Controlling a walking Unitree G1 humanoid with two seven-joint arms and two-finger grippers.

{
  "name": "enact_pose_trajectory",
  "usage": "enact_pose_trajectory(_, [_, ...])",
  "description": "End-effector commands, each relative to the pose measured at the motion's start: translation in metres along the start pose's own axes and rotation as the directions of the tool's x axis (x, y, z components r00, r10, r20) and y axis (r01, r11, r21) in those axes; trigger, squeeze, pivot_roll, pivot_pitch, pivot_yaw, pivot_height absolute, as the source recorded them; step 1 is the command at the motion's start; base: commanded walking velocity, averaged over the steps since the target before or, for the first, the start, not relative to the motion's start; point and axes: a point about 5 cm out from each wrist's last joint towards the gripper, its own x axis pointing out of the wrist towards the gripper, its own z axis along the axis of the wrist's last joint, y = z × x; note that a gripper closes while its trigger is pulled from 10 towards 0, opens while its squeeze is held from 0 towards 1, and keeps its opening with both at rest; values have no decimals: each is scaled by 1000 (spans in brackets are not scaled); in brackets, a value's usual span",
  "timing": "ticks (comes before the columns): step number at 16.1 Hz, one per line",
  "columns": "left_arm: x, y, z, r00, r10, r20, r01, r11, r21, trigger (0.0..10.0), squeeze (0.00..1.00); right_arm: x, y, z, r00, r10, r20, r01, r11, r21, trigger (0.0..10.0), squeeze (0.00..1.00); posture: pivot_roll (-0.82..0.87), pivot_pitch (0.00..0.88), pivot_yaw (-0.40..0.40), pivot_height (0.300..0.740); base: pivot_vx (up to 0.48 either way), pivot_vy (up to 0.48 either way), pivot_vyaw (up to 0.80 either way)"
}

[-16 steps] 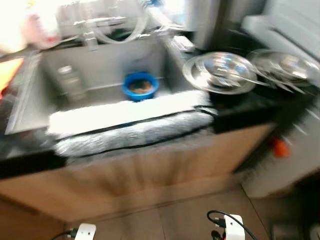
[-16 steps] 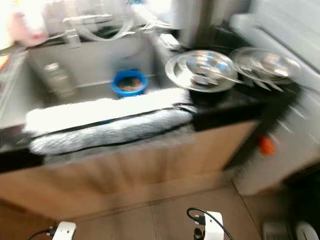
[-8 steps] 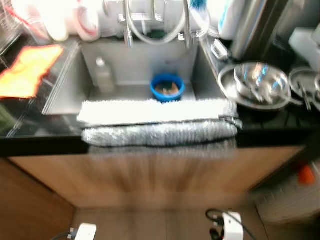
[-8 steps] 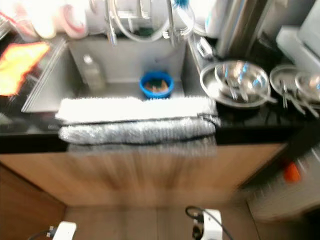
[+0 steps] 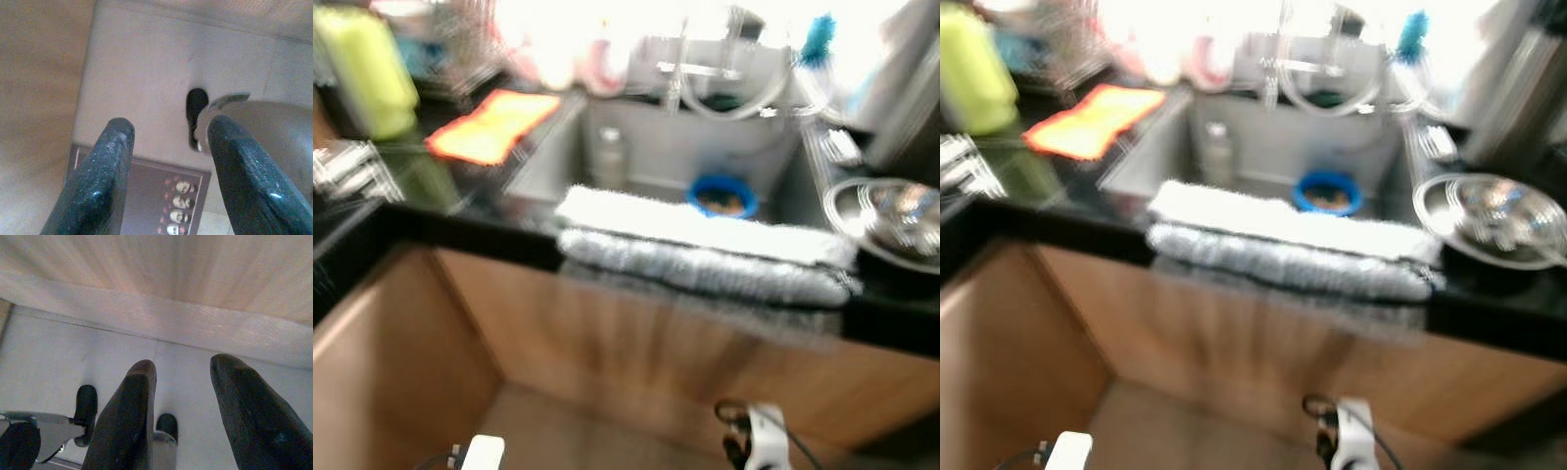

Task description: Kitchen organization

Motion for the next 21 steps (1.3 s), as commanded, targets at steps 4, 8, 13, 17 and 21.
enact_pose_trajectory(4, [-1, 0, -4, 1000, 1, -9, -1, 1000, 5, 10000, 0, -2, -2, -10, 999, -25, -30, 26, 1000, 15, 10000, 0, 72, 0, -28, 740, 0, 0, 0])
enact_pose_trajectory(8, [-1, 1, -5, 1000, -9, -9, 9, 1000, 26, 10000, 0, -4, -6, -15, 998, -56, -42, 57, 998, 41, 10000, 0, 65, 5, -22, 740, 0, 0, -191])
enact_pose_trajectory(13, [-1, 0, -4, 1000, -3, -4, 3, 1000, 19, 10000, 0, -4, -7, -13, 998, -57, -40, 59, 997, 45, 10000, 0, 69, 47, -23, 740, 0, 0, -763])
enact_pose_trajectory(17, [-1, 1, -4, 1000, 4, -5, -4, 1000, 13, 10000, 0, -4, -5, -14, 998, -53, -47, 55, 998, 42, 10000, 0, 75, 59, -24, 740, 0, 0, -763])
enact_pose_trajectory(21, [-1, 1, -3, 1000, 10, -7, -10, 1000, 17, 10000, 0, -3, -4, -14, 998, -48, -50, 50, 998, 40, 10000, 0, 69, 64, -23, 740, 0, -157, -763])
